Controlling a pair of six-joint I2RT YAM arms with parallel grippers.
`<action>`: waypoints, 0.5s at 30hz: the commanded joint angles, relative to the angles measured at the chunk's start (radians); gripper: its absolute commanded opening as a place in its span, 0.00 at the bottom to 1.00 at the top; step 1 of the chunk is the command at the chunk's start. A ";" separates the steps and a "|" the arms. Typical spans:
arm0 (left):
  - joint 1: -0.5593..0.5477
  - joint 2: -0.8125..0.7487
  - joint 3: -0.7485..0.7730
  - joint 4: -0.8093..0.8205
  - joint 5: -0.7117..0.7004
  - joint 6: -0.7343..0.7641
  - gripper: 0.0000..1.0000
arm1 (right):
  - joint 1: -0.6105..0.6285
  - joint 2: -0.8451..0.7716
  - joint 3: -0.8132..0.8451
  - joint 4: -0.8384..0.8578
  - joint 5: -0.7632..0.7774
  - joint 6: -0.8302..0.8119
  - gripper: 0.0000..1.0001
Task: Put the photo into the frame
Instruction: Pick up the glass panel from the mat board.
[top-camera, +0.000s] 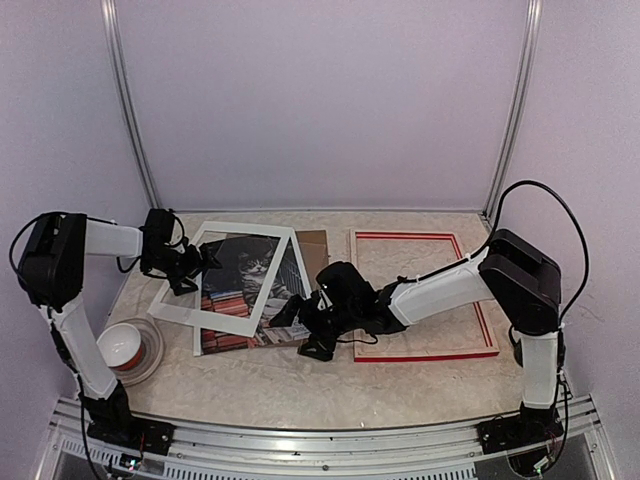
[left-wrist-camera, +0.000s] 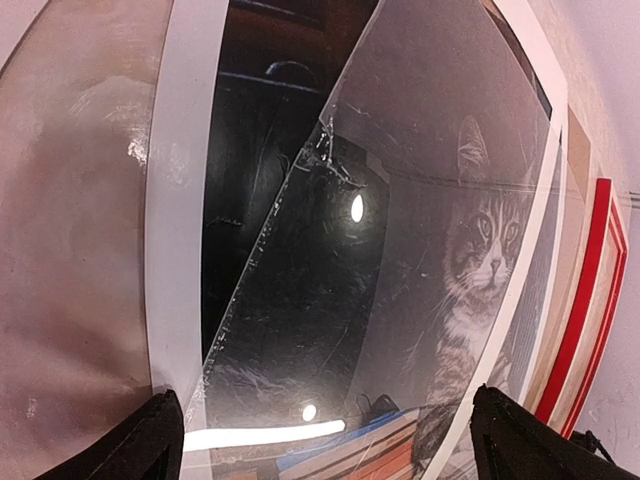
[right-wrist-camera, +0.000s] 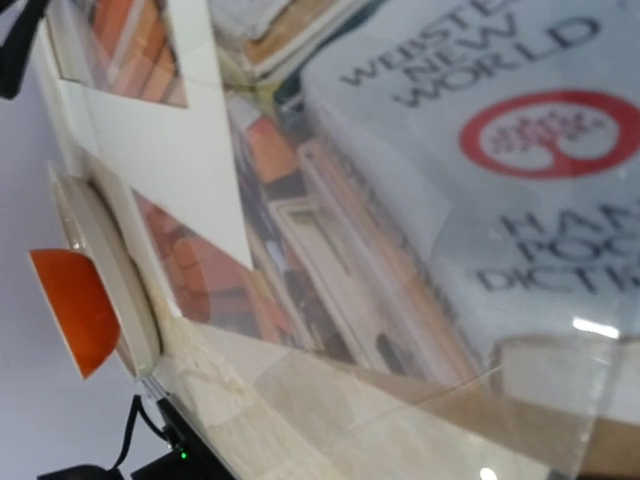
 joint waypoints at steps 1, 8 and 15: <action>-0.005 -0.016 -0.014 0.020 0.059 -0.016 0.99 | 0.014 -0.077 -0.080 0.105 0.024 0.006 1.00; -0.006 -0.018 -0.016 0.019 0.061 -0.014 0.99 | 0.012 -0.110 -0.098 0.269 0.042 -0.060 1.00; -0.010 -0.013 -0.020 0.023 0.064 -0.013 0.99 | -0.007 -0.028 -0.068 0.378 -0.029 -0.049 1.00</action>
